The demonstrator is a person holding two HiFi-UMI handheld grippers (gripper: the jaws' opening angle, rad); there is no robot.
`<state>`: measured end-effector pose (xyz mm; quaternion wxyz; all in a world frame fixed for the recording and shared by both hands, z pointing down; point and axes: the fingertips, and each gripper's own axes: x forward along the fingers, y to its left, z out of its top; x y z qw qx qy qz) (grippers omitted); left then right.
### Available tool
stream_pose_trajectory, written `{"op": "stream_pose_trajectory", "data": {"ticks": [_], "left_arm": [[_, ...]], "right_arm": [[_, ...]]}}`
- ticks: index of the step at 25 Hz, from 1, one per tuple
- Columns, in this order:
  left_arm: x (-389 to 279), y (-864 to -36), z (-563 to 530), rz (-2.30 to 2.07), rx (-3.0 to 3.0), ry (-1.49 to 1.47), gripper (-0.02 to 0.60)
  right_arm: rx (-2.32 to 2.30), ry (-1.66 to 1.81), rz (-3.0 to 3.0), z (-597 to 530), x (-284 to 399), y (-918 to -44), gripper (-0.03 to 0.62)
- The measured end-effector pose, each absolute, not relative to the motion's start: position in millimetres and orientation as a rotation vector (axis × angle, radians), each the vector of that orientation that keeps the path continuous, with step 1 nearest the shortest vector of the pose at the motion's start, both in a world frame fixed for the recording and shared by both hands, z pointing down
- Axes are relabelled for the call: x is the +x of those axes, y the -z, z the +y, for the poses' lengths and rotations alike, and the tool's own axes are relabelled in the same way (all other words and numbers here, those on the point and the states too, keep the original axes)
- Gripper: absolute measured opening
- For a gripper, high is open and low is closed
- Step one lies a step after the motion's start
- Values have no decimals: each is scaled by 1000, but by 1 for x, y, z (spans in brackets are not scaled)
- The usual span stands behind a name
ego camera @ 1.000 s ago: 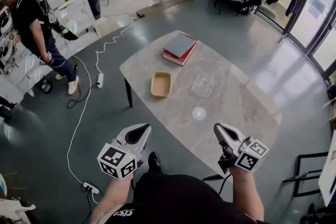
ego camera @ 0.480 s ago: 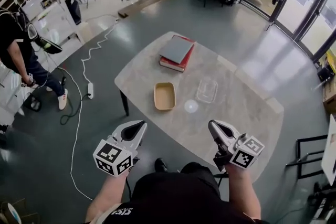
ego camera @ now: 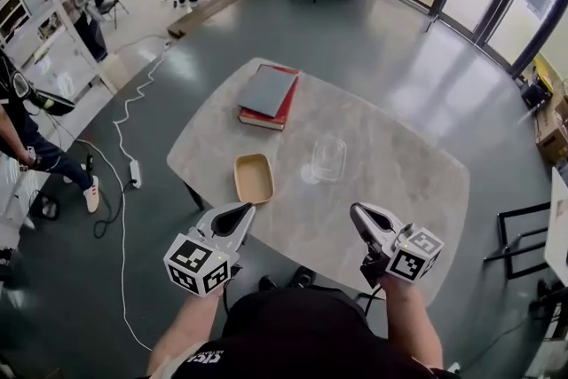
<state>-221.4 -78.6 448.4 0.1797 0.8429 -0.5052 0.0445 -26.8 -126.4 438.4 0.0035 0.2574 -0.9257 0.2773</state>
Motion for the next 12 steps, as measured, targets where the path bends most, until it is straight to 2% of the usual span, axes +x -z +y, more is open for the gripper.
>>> {"op": "stream_pose_trajectory", "data": {"ticks": [12], "left_arm": [[-168,-446,-170,-1313,2475,-214,3]], "right_arm": [[838,-860,-2802,-187,2,-474,2]]}}
